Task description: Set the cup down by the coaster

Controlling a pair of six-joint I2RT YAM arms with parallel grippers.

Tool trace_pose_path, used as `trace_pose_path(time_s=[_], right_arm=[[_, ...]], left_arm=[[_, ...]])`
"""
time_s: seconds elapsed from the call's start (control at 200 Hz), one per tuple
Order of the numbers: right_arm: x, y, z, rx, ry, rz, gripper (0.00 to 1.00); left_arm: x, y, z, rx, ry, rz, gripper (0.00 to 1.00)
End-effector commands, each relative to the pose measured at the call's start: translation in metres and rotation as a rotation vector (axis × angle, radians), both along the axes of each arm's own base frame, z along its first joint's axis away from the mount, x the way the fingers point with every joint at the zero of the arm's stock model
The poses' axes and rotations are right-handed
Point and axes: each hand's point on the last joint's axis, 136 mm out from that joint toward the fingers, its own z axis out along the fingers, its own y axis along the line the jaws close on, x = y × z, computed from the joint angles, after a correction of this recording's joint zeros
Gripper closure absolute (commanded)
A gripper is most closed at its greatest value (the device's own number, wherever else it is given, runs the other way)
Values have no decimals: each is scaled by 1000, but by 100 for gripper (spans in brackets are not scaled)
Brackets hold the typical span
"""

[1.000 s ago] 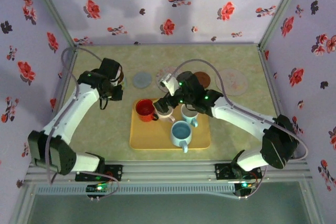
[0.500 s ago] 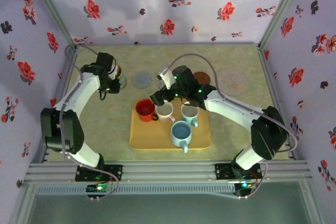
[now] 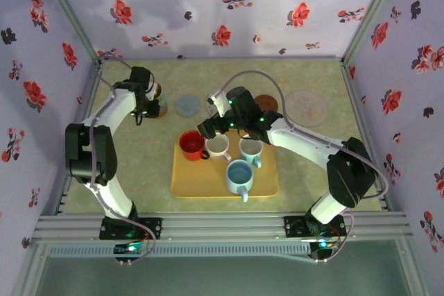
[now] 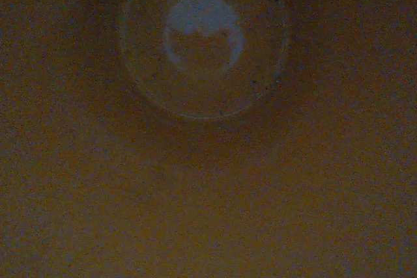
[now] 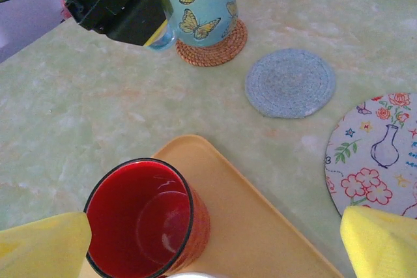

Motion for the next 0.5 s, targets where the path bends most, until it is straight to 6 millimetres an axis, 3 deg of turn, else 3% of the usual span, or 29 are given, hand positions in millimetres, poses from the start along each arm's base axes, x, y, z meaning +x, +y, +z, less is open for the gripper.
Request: trace_pose_path(time_s=[0.0, 0.495], right_arm=[[13, 3, 12, 29, -11, -22, 1], [17, 6, 8, 37, 12, -10, 1]], left_arm=[[35, 8, 27, 36, -142, 10, 100], [43, 22, 11, 75, -121, 35, 100]])
